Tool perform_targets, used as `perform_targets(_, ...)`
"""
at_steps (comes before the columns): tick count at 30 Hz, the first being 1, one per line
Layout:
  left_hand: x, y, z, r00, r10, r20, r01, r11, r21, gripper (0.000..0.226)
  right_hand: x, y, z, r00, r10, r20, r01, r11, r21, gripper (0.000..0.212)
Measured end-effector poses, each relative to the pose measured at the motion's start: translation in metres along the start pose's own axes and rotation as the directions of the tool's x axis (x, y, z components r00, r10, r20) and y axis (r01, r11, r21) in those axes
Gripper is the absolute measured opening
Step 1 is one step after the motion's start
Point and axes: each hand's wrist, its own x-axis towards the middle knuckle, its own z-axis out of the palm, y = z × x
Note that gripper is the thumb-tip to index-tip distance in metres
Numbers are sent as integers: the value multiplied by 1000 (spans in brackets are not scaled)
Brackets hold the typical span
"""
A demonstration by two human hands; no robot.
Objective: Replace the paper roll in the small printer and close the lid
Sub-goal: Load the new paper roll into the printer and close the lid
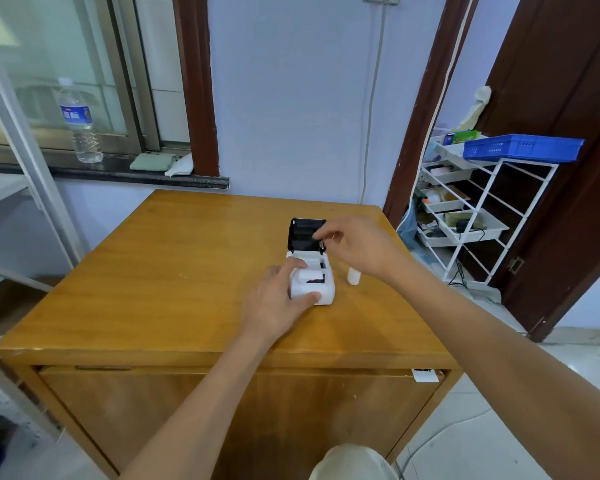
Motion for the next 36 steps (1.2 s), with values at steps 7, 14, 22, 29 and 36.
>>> perform_targets(7,2,-3,4,999,35,-6,-35,999,3,49,31,6,6,993,107,54,-105,994,-44,43)
perform_targets(14,2,-1,1,1000,18,-4,-18,1000,14,50,41,3,16,993,116,-13,-117,987,-108,25)
perform_targets(22,1,3,-1,1000,19,-4,-19,999,28,45,23,5,10,999,9,41,-6,996,-90,7)
perform_targets(29,-1,5,-2,1000,10,-27,-9,1000,26,45,8,2,18,985,-77,157,106,976,-190,11)
perform_targets(36,0,5,-2,999,-35,-14,34,999,-27,59,26,2,14,973,-9,229,33,994,-100,7)
